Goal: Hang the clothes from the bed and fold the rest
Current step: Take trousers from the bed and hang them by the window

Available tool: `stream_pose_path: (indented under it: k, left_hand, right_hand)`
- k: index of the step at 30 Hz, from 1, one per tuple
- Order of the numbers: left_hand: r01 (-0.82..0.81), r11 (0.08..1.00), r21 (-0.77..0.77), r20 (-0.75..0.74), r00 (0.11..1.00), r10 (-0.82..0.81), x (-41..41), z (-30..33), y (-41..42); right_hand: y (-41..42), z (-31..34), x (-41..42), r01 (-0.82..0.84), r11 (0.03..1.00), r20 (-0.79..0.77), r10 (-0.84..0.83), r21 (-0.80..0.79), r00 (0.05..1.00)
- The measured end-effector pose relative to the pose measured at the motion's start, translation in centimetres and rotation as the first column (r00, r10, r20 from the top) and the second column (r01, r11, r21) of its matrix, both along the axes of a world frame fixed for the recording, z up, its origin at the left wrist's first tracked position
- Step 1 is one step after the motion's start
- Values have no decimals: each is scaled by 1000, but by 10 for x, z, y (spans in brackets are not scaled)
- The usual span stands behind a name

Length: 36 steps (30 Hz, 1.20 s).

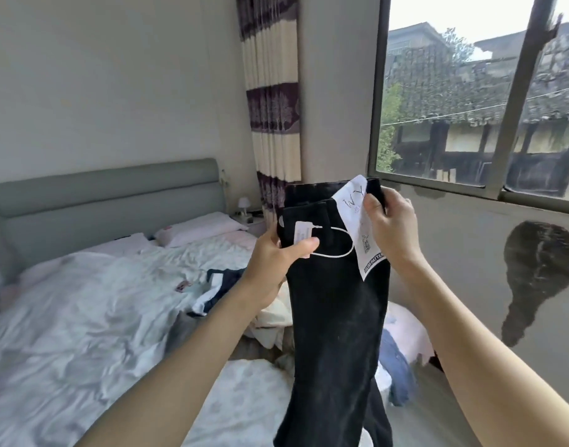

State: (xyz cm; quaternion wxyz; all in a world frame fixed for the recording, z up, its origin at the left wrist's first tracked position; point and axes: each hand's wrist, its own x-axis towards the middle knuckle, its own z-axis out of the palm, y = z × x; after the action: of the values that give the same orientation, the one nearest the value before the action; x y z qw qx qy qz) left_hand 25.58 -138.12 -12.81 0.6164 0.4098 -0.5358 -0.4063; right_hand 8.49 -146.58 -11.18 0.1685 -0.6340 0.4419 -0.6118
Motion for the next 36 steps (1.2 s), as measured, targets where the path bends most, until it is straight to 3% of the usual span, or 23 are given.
stream_pose_path:
  k: [8, 11, 13, 16, 20, 23, 26, 29, 32, 36]
  left_hand:
    - [-182, 977, 112, 16, 983, 182, 153, -32, -54]
    - [-225, 960, 169, 12, 974, 227, 223, -57, -89]
    - [-268, 942, 202, 40, 963, 265, 269, -79, -118]
    - [-345, 909, 233, 164, 935, 313, 332, -122, -163]
    - [-427, 867, 258, 384, 869, 313, 392, -190, -217]
    - [-474, 842, 257, 505, 809, 301, 418, -245, -243]
    - [-489, 836, 247, 643, 728, 236, 430, -298, -254]
    - [-466, 842, 272, 707, 690, 153, 431, -341, -254]
    - [-440, 874, 207, 777, 617, 126, 420, -367, -244]
    - [-330, 940, 82, 850, 517, 107, 396, -400, -217]
  right_hand:
    - [-75, -26, 156, 58, 988, -264, -17, 147, 964]
    - [-115, -43, 224, -7, 973, -302, 79, 231, 950]
    - [-145, -63, 272, -157, 919, -202, 242, 363, 949]
    - [-189, -109, 334, -406, 726, 139, 401, 554, 906]
    - [-236, -178, 386, -584, 401, 502, 299, 705, 812]
    - [-267, -232, 407, -602, 273, 557, 229, 750, 798]
    - [-285, -283, 421, -490, 259, 426, 266, 832, 864]
    - [-286, -330, 420, -310, 321, 209, 313, 895, 926]
    - [-271, -359, 407, -372, 300, 321, 207, 878, 924]
    - [-246, -403, 377, -313, 339, 242, 235, 887, 941]
